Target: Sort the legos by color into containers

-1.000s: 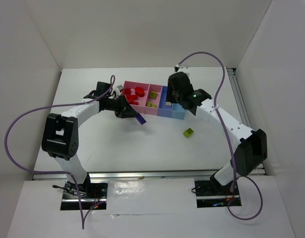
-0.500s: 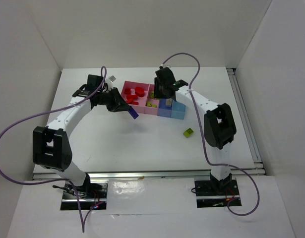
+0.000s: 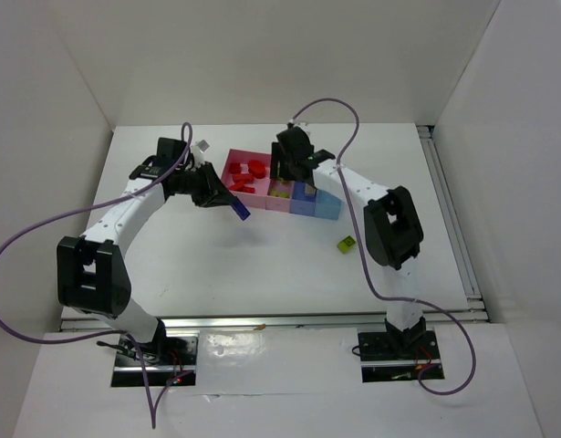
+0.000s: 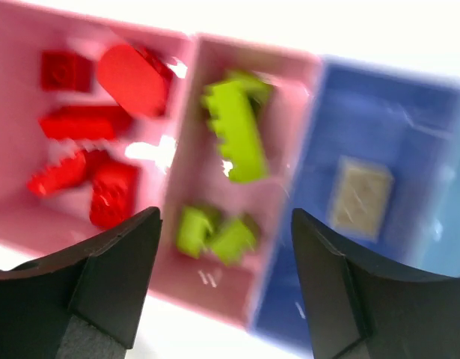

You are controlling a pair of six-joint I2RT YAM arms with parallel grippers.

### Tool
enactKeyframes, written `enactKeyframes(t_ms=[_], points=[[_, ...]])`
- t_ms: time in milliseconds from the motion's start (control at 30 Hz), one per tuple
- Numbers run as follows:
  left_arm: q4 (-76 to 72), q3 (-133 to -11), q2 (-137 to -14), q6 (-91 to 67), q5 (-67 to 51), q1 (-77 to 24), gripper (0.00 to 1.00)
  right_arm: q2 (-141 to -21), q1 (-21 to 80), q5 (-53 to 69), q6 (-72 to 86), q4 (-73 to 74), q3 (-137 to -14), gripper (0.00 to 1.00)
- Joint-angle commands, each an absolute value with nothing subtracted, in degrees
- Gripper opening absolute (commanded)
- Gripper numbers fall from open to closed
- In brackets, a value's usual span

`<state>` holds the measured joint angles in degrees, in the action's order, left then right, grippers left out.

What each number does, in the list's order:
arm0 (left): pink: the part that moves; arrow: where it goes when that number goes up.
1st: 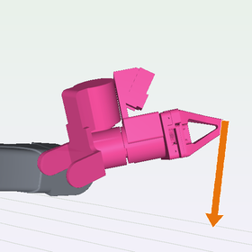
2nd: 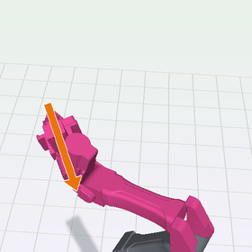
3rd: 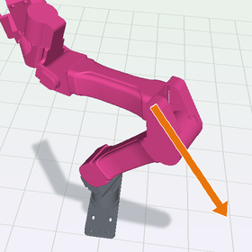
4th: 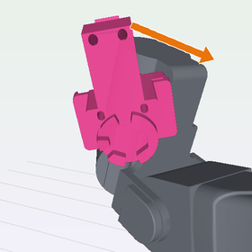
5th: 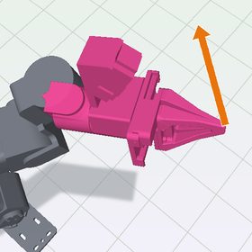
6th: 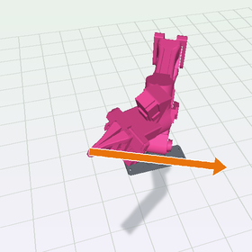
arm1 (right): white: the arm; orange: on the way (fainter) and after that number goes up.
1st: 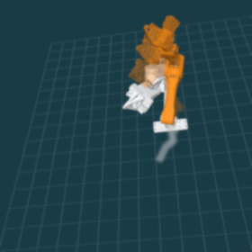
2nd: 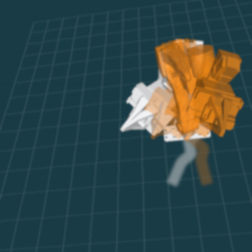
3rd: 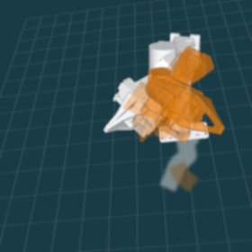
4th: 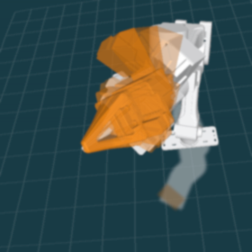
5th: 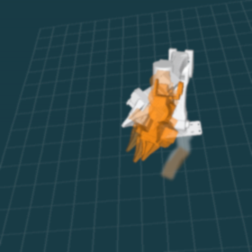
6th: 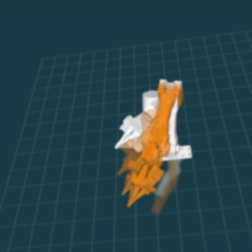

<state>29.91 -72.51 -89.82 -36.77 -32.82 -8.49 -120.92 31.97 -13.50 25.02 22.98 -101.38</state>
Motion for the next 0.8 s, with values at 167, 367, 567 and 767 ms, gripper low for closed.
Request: enactKeyframes(t_ms=[167, 367, 567, 767], points=[[29.97, -73.12, -87.54, -35.16, -33.13, -8.17, 0.0, -93.89, 32.26, -29.71, 33.91, 23.54, -79.92, 0.71], [29.44, -73.65, -89.47, -35.16, -33.66, -8.17, 0.0, -77.88, 31.64, -31.39, 46.39, 36.55, -61.01, 0.77], [29.44, -74.88, -90.7, -35.16, -34.89, -8.17, 0.0, -76.37, 27.53, -21.64, 53.52, 35.87, -53.27, 0.88], [29.44, -74.88, -91.23, -35.16, -34.89, -8.7, 0.0, -83.74, 25.49, -19.42, 54.58, 32.7, -53.26, 0.88]])
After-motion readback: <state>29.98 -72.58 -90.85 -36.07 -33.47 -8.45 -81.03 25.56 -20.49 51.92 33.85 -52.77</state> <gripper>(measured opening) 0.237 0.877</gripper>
